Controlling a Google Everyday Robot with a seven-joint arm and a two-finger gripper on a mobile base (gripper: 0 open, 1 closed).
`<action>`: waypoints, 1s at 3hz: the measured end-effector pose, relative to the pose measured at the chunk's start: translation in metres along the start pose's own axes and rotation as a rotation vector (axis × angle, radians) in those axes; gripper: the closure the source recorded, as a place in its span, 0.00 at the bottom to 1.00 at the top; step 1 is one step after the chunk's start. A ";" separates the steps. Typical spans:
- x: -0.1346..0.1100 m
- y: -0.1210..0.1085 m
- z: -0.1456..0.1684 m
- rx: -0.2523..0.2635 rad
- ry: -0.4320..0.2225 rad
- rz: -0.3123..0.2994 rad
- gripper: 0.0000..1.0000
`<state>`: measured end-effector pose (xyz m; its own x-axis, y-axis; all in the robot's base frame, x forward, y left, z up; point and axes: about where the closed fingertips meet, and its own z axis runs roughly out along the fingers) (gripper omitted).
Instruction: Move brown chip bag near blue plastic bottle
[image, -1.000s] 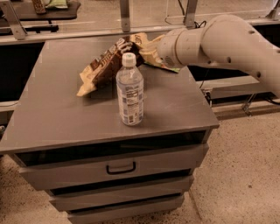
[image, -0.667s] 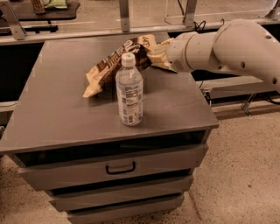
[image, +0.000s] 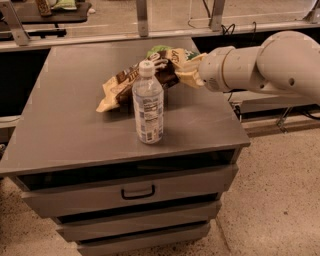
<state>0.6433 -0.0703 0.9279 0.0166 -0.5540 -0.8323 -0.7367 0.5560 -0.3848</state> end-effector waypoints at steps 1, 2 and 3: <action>0.007 0.003 -0.006 -0.019 0.008 -0.002 1.00; 0.009 0.007 -0.018 -0.031 0.022 -0.008 1.00; 0.012 0.011 -0.035 -0.032 0.042 -0.005 1.00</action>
Offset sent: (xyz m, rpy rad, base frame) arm -0.0300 -0.0249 -0.0015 -0.0389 0.0384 0.0199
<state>0.6120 -0.0926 0.9272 -0.0072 -0.5824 -0.8129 -0.7580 0.5334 -0.3754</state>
